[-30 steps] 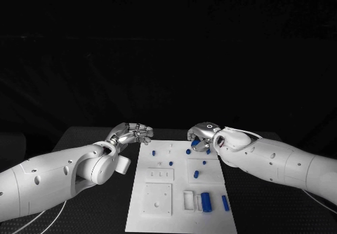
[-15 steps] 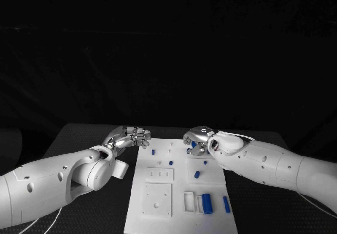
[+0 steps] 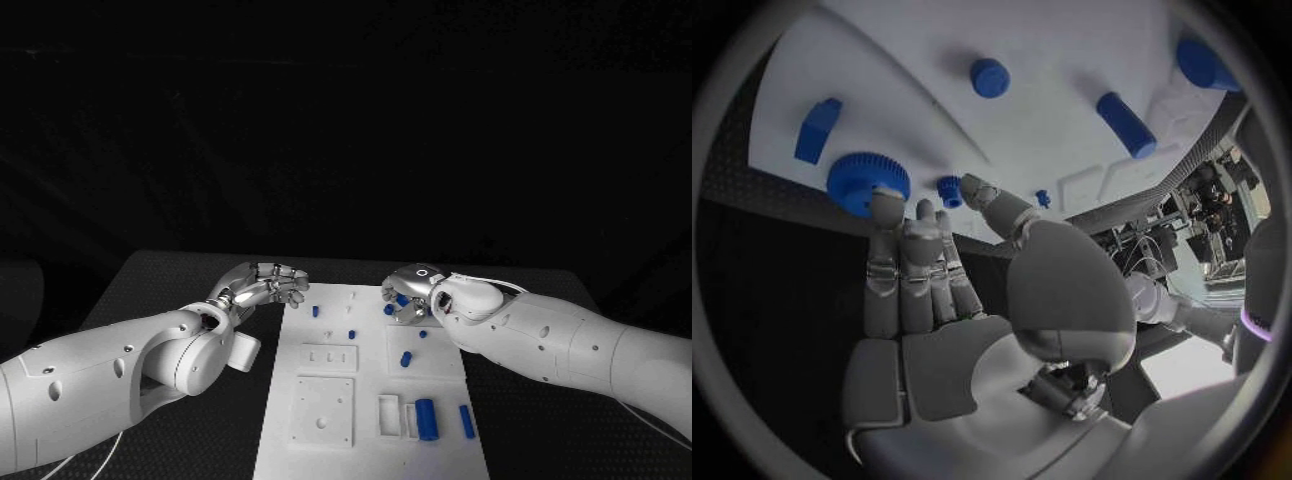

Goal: Assemble the parts on the task board

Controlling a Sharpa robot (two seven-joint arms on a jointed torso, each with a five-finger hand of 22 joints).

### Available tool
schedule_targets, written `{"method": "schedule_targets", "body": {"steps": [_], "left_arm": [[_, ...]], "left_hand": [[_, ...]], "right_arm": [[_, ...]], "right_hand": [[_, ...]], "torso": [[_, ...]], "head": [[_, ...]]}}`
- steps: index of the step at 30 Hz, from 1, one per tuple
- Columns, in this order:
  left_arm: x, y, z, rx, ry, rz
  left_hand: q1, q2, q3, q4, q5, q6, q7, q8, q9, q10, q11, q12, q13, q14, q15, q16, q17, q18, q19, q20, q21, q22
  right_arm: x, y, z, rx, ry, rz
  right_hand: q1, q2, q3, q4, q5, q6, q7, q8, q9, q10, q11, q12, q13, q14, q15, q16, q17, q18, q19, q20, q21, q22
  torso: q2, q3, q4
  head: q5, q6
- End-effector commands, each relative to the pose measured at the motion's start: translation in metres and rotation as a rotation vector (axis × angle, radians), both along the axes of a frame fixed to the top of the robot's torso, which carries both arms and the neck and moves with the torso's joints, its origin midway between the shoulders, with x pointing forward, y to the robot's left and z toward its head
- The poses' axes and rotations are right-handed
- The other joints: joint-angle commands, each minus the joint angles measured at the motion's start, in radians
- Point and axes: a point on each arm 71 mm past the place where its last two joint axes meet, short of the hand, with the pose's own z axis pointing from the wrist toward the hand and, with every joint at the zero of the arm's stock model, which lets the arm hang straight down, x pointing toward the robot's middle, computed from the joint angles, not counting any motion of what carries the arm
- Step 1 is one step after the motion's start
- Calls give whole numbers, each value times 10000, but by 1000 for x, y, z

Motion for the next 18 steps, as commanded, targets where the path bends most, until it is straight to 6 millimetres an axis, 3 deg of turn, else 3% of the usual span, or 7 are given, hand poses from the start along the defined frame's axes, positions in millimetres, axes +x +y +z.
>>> {"method": "schedule_targets", "body": {"steps": [1, 4, 18], "left_arm": [[-1, -2, 2, -92, -124, -203], [-1, -3, 2, -93, -102, -223], [-2, -3, 3, -101, -111, -266]], "left_hand": [[-132, 7, 2, -67, 50, 89, 7, -60, -16, 66, -10, -40, -15, 5, 72, -49, 21, 92, -54, 10, 28, 239], [-141, 8, 3, -68, 49, 91, 7, -62, -17, 69, -10, -45, -17, 5, 74, -56, 27, 92, -57, 12, 32, 238], [-171, 1, 8, -79, 45, 84, 11, -79, -25, 70, -5, -72, -26, 2, 80, -87, 55, 95, -76, 17, 49, 236]], "right_arm": [[-2, 4, -3, -290, 87, 134], [-2, 3, -4, -301, 101, 114], [-3, 8, -9, -357, 178, 177]], "right_hand": [[19, -108, 80, 19, -42, 13, -64, -50, 14, -25, -27, -15, 0, -83, -24, 62, -19, 377, 84, -66, 60, 219], [26, -82, 108, 27, -56, 39, -74, -42, 23, 5, -36, -5, 5, -90, -32, 83, -36, 377, 80, -62, 70, 217], [-6, 30, 400, 157, -361, 241, -107, 8, 79, 293, -115, 50, 45, -133, -109, 223, -187, 377, 64, -51, 134, 204]], "torso": [[80, -12, -14], [103, -4, -13], [208, -45, -27]], "head": [[19, 44], [16, 62], [67, 124]]}}
